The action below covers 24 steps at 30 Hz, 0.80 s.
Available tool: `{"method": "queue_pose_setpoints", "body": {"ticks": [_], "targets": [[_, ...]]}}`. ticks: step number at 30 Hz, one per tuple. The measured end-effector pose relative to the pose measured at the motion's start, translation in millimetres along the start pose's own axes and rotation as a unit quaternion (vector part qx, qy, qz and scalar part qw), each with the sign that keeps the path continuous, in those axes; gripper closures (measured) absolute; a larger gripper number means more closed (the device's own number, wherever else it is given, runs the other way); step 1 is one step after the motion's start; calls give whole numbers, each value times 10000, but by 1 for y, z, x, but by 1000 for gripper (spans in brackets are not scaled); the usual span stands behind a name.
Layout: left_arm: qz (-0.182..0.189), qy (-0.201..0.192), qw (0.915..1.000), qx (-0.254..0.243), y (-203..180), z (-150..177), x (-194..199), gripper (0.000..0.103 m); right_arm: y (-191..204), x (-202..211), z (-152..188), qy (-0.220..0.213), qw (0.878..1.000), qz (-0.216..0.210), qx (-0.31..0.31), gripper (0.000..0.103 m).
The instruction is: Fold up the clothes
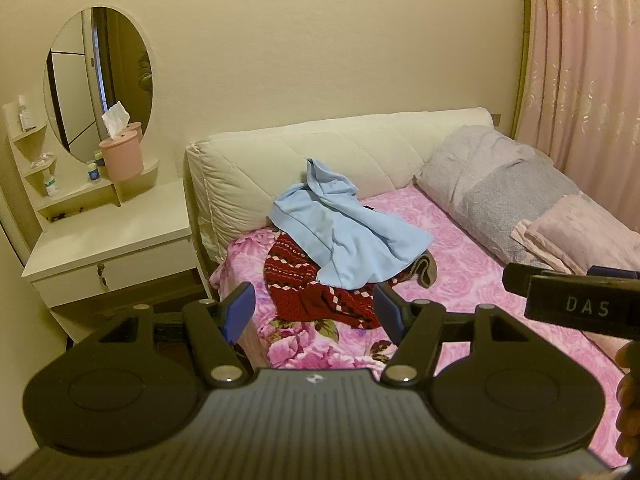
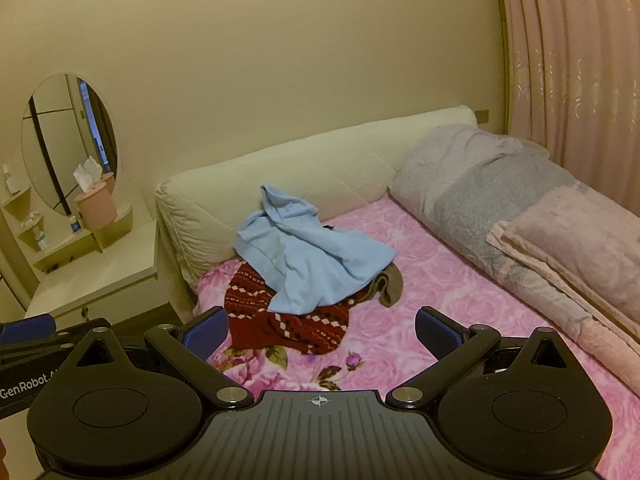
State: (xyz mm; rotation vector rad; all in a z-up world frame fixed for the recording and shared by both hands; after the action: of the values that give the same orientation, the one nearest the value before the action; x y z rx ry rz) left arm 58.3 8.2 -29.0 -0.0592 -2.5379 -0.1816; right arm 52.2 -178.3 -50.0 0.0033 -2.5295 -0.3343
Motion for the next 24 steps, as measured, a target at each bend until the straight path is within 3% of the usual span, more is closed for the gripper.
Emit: {"method": "queue_pose_setpoints", "body": {"ticks": [24], "targets": [[35, 79, 9999, -72, 2, 0, -3, 41, 1, 1, -6, -24, 9999, 26, -129, 1]]}}
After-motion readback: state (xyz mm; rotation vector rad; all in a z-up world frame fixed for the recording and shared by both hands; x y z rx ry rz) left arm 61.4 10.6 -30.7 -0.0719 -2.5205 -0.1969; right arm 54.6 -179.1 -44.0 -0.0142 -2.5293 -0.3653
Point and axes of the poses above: each gripper's, at about its wrist camera, not at the fingertips, and x roughly against the way its jaws point, y to its left, z to its underside, the point moved 7 cm from there along -x, roughly the way its jaws point, and after that the axes turned 5 degrees about -x, right-handed, at the moved point
